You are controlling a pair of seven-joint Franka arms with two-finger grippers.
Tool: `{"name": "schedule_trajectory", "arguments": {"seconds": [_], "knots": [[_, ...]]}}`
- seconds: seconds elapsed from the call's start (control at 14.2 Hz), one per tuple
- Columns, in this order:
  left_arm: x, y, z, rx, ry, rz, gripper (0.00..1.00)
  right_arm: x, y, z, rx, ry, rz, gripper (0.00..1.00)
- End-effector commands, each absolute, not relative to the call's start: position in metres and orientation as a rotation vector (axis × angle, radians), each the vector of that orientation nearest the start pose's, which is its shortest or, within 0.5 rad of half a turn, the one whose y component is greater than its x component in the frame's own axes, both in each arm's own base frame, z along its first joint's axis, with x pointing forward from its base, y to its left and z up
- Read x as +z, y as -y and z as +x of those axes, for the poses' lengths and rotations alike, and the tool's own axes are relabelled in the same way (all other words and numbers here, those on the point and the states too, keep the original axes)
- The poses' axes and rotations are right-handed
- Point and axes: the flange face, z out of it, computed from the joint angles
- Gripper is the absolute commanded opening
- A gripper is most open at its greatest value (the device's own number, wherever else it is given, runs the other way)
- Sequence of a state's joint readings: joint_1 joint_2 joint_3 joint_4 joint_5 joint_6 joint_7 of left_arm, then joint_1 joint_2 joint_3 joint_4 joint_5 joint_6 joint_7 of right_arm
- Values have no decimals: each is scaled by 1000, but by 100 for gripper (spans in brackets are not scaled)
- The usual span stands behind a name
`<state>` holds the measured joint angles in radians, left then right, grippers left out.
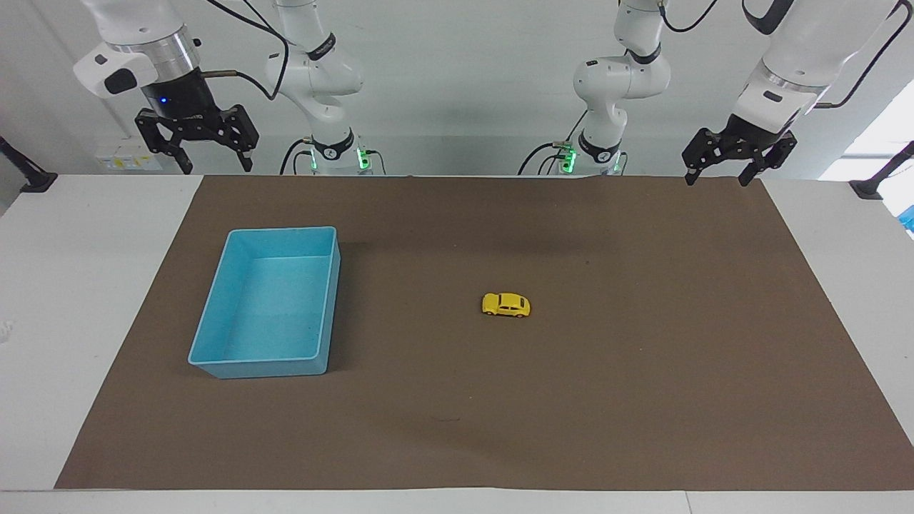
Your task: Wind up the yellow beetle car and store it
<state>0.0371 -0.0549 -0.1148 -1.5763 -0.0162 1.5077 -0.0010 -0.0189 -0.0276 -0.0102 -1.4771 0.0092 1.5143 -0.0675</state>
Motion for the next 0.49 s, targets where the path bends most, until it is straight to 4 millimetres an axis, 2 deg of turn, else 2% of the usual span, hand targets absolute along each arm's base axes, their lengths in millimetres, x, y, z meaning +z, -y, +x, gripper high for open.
{"name": "schedule_trajectory", "arguments": {"seconds": [0.0,0.42], "knots": [[649,44,522,26,-119,-3159,100,680,15,537,-92,26,-3115,100],[653,48,524,-5,-126,-3160,100,680,14,537,-92,28,-3115,100]]}}
